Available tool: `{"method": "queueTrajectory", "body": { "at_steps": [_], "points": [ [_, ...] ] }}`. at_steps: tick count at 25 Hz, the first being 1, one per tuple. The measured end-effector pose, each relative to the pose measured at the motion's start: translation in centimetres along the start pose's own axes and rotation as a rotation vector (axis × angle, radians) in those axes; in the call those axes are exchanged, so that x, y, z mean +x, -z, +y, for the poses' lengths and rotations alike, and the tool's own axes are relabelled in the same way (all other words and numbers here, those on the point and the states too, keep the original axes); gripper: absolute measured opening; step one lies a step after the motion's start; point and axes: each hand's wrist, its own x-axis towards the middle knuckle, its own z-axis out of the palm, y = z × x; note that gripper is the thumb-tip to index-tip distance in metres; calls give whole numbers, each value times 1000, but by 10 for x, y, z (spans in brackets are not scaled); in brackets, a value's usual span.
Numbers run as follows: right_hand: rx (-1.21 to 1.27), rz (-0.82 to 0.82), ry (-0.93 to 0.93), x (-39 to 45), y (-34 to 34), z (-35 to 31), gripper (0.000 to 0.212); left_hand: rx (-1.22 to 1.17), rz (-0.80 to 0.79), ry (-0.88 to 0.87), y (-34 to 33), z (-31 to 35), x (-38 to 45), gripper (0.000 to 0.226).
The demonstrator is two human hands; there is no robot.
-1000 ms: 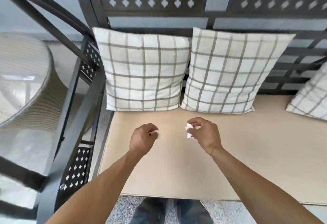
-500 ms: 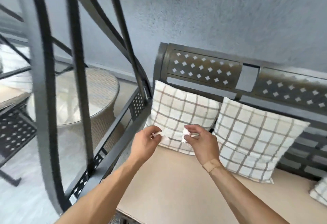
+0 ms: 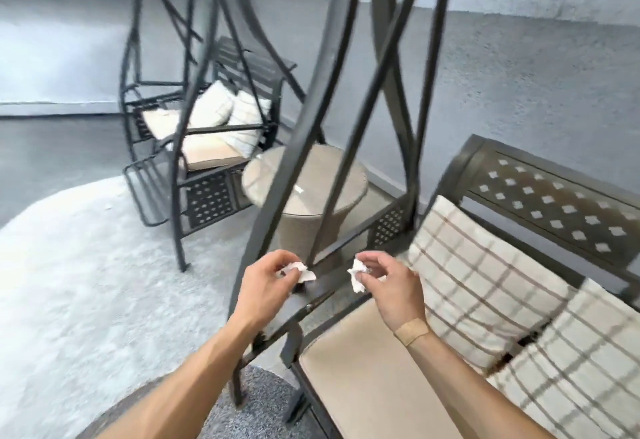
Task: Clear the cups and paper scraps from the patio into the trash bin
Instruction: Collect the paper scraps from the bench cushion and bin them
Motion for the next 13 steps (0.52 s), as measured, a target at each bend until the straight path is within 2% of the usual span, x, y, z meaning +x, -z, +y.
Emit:
{"method": "queueTrajectory", "body": {
  "at_steps": [7, 13],
  "points": [
    [-55, -385, 316, -28, -157, -122, 23, 83, 435, 220, 188, -76, -80, 17],
    [11, -601, 527, -74, -288, -232, 25, 151, 706, 341, 331, -137, -152, 8]
  ]
}}
